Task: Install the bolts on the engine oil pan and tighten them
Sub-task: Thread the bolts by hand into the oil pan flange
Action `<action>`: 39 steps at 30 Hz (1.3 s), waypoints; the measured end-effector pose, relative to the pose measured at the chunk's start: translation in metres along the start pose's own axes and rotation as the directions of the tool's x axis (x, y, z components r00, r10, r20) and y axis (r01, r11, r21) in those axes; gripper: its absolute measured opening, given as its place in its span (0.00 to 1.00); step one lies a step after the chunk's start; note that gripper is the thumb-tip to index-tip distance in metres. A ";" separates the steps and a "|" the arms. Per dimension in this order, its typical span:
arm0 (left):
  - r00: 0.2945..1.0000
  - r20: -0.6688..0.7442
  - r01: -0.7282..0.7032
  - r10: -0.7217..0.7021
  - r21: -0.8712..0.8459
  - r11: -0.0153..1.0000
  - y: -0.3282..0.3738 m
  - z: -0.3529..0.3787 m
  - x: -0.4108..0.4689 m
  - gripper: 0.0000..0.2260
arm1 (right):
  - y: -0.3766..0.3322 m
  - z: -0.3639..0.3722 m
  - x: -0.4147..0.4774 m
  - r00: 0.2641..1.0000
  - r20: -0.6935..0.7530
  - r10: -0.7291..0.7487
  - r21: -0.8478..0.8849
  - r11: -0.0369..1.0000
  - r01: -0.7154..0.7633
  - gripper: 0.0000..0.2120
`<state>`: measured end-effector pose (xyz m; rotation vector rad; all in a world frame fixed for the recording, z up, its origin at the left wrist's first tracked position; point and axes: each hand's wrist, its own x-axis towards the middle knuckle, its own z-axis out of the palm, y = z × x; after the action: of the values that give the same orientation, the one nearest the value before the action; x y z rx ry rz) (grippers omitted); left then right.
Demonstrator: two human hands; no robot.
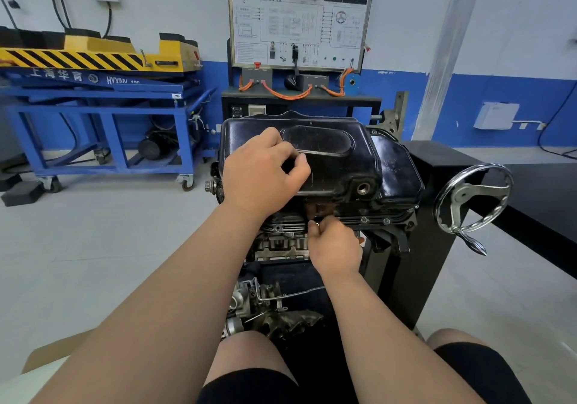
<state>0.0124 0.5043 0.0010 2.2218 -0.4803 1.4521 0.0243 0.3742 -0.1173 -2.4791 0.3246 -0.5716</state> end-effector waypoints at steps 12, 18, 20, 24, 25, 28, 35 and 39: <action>1.000 -0.007 -0.012 0.012 -0.004 1.000 -0.002 0.002 0.000 0.14 | -0.001 0.000 -0.001 0.999 0.001 0.036 0.038 0.999 -0.036 0.14; 1.000 -0.003 -0.008 0.008 -0.002 1.000 -0.001 0.000 0.000 0.13 | -0.003 0.001 0.000 0.997 0.004 0.071 0.107 0.992 -0.071 0.11; 1.000 -0.004 0.000 0.000 0.006 1.000 0.000 0.000 0.000 0.13 | -0.003 -0.002 0.001 0.998 0.030 0.056 0.062 0.996 -0.058 0.15; 1.000 -0.002 0.007 -0.007 0.011 1.000 0.001 -0.001 0.000 0.13 | -0.003 -0.003 -0.001 0.998 0.013 0.056 0.076 0.995 -0.057 0.10; 1.000 0.002 0.007 -0.007 0.015 1.000 0.001 -0.001 0.000 0.13 | -0.003 -0.002 -0.002 0.998 0.012 0.069 0.100 0.993 -0.070 0.09; 1.000 0.010 0.002 -0.003 0.022 1.000 0.000 -0.001 0.000 0.13 | -0.004 -0.005 -0.001 0.997 0.047 0.057 0.058 0.997 -0.060 0.15; 0.988 0.027 0.152 -0.151 -0.059 0.987 0.001 -0.002 0.000 0.10 | -0.011 -0.040 -0.010 0.928 0.358 -0.105 -0.143 0.976 0.166 0.21; 0.914 0.086 0.392 -0.396 -0.437 0.810 0.000 -0.017 0.012 0.09 | -0.037 -0.111 -0.018 0.845 0.438 -0.307 -0.073 0.925 0.374 0.17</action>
<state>0.0045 0.5130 0.0175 1.8055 -0.2845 1.0098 -0.0393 0.3570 -0.0189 -2.7480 -0.2614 -0.1317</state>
